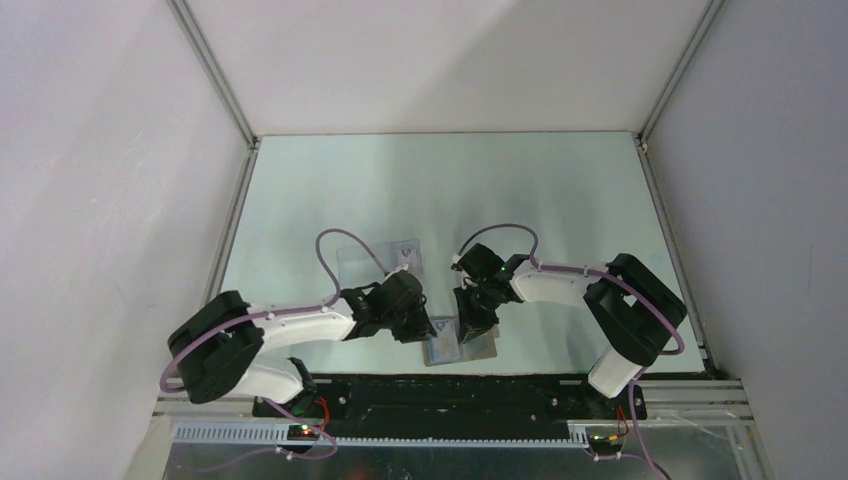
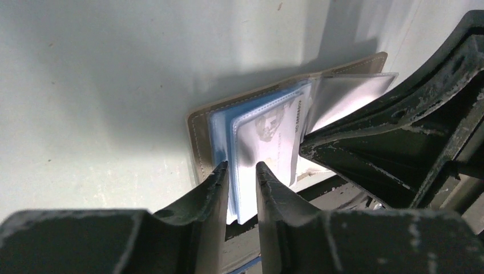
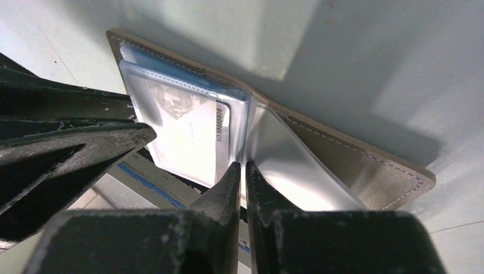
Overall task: Put the credit cards into the card holder
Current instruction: Turn over the card slot in the card holder.
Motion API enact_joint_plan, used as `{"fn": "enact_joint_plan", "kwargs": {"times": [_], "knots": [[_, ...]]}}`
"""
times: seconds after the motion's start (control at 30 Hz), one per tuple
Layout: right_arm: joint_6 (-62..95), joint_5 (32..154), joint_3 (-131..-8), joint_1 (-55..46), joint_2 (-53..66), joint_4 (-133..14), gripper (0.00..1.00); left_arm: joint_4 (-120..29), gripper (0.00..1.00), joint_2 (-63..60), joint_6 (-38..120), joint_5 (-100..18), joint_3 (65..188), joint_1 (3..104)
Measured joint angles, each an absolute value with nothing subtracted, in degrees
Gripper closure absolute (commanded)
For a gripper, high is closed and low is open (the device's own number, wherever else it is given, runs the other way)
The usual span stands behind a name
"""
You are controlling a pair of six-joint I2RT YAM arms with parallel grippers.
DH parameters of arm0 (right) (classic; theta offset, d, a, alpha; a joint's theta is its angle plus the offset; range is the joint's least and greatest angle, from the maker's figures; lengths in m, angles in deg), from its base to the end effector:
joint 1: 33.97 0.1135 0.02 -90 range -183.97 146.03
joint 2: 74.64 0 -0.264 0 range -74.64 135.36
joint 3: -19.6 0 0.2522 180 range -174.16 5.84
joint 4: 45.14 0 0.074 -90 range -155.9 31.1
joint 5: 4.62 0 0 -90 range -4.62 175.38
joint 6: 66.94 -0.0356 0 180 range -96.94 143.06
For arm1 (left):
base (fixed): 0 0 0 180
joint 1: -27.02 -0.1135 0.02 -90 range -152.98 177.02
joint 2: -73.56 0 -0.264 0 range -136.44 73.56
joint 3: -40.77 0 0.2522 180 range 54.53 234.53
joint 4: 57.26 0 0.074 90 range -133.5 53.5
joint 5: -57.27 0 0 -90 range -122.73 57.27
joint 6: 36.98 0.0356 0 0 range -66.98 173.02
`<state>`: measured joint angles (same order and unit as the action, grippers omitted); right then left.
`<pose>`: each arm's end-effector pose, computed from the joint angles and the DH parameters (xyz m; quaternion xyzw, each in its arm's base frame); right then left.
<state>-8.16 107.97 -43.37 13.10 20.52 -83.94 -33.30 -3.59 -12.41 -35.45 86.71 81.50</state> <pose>0.1889 0.2231 0.1410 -0.1654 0.9535 0.2520 0.0036 0.1378 -0.1960 0.1503 -0.0839 0.9502 -0.2703 0.1302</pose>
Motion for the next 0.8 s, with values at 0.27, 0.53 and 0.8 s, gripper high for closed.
{"fn": "enact_joint_plan", "kwargs": {"times": [0.27, 0.53, 0.8], "knots": [[-8.2, 108.3, -43.3, 13.1, 20.5, -83.9, 0.89, -33.0, 0.86, -6.4, -11.2, -35.4, 89.6, 81.9], [-8.2, 108.6, -43.2, 12.8, 20.4, -83.9, 0.89, -33.1, 0.92, -4.6, -10.9, -35.0, 90.6, 83.0], [-8.2, 108.3, -42.8, 11.7, 16.5, -86.7, 0.88, -33.0, 0.81, -4.4, -10.9, -35.5, 92.4, 83.7]]}}
